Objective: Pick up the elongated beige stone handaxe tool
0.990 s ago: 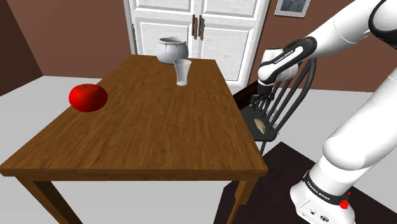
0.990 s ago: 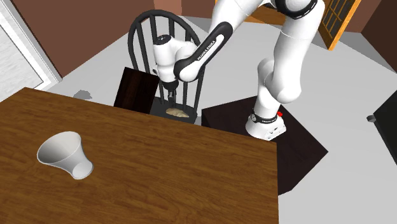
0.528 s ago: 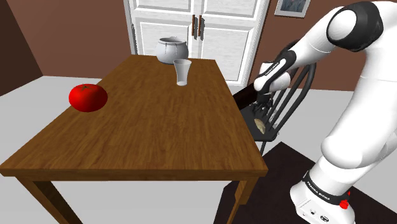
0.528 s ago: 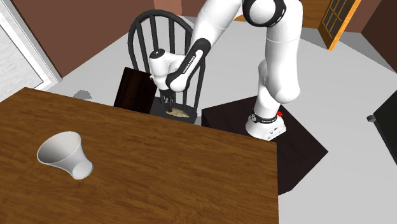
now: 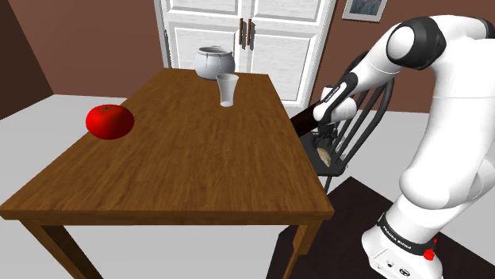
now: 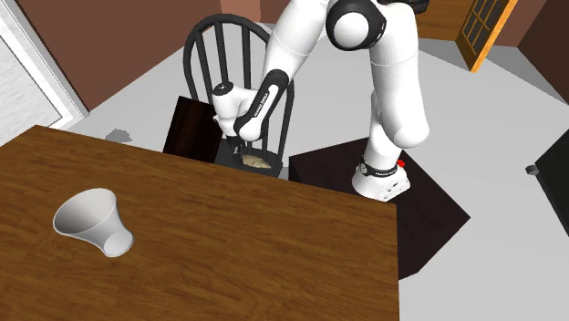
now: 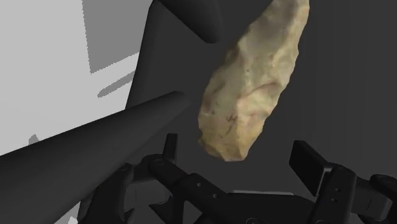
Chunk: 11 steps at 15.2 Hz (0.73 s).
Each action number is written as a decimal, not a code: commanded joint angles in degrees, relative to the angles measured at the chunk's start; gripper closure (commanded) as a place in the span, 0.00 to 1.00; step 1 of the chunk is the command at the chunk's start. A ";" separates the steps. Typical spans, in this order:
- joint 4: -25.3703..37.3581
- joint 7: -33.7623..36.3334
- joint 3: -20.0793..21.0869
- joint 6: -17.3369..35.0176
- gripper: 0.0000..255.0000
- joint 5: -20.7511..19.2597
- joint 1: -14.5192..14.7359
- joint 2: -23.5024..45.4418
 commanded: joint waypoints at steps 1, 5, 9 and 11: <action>-0.25 -0.07 0.09 1.31 0.00 0.33 -0.38 1.92; 0.09 -0.28 0.18 1.59 1.00 0.47 -0.62 2.53; -0.76 -0.53 0.00 2.08 1.00 0.35 -0.83 2.13; -0.60 -0.24 0.02 1.62 1.00 0.30 -0.58 1.86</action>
